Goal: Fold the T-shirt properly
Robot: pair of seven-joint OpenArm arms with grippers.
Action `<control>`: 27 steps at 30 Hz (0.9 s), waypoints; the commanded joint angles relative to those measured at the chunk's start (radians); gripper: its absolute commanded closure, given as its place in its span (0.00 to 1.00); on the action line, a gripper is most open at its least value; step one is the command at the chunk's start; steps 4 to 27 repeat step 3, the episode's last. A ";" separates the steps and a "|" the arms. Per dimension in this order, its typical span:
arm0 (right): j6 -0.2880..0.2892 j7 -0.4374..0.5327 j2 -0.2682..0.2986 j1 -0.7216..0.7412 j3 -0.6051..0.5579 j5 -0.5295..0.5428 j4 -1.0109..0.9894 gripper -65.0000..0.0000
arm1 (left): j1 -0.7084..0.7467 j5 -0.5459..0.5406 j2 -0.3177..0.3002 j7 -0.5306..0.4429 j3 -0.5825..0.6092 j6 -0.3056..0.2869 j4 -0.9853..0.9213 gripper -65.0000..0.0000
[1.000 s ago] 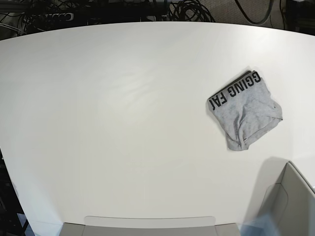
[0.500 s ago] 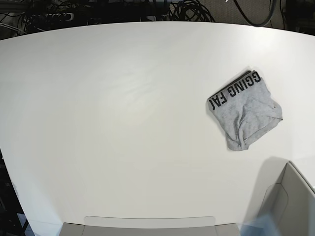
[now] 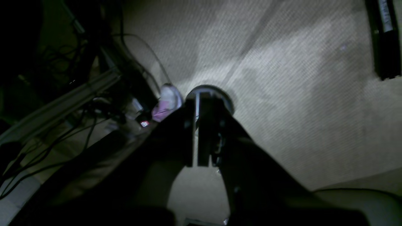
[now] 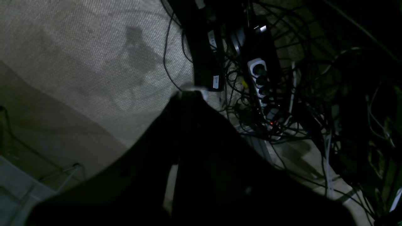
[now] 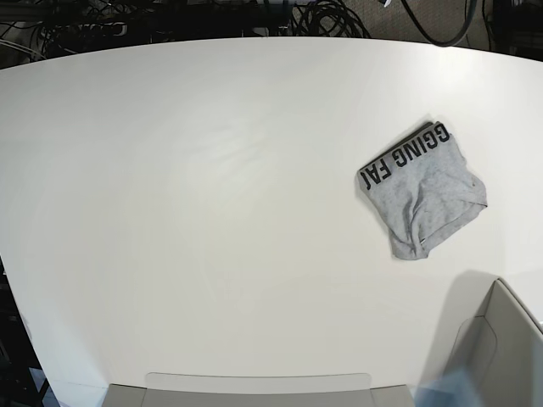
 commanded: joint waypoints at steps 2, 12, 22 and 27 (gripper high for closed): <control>0.005 0.000 0.007 0.000 -0.001 -0.002 -0.003 1.00 | 0.008 -0.004 -0.005 0.001 -0.002 0.010 -0.003 0.97; 0.005 0.000 -0.002 0.002 -0.001 -0.002 -0.003 1.00 | 0.005 -0.004 -0.005 0.001 -0.002 0.010 -0.003 0.97; 0.005 0.000 -0.002 0.002 -0.001 -0.002 -0.003 1.00 | 0.005 -0.004 -0.005 0.001 -0.002 0.010 -0.003 0.97; 0.005 0.000 -0.002 0.002 -0.001 -0.002 -0.003 1.00 | 0.005 -0.004 -0.005 0.001 -0.002 0.010 -0.003 0.97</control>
